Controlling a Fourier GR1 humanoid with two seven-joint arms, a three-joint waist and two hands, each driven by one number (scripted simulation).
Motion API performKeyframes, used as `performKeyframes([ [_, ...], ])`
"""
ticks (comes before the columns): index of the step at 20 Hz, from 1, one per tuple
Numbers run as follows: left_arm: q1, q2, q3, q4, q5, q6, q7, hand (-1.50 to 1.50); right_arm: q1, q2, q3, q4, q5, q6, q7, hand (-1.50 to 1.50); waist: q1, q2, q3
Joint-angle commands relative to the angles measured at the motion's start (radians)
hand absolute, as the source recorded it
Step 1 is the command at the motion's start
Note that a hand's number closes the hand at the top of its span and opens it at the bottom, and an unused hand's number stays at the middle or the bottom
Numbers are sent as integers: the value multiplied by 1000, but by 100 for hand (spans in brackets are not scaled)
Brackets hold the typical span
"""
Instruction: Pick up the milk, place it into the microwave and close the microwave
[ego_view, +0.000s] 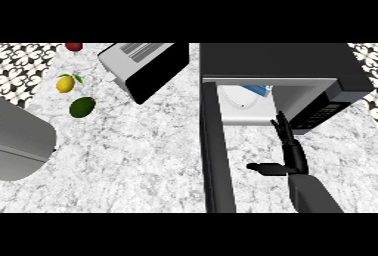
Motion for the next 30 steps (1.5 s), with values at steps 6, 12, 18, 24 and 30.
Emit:
performKeyframes([
  [6,-153,-47,-87,65,-63,3,114,-150,235,-69,13,-201,-50,122,-45,-150,-28,3,1],
  [12,-278,-85,-194,162,-184,-2,200,-150,315,-146,-6,-305,-97,172,16,150,-18,5,2],
  [18,-390,-127,-224,222,-302,38,264,150,459,-230,-58,-412,-208,307,46,-150,-17,5,2],
  [24,-517,-285,-238,337,-333,103,370,150,500,-254,-86,-362,-253,327,-1,-150,-7,7,3],
  [30,-718,-326,-162,475,-370,79,434,150,518,-321,-90,-354,-281,389,2,-150,-10,8,3],
])
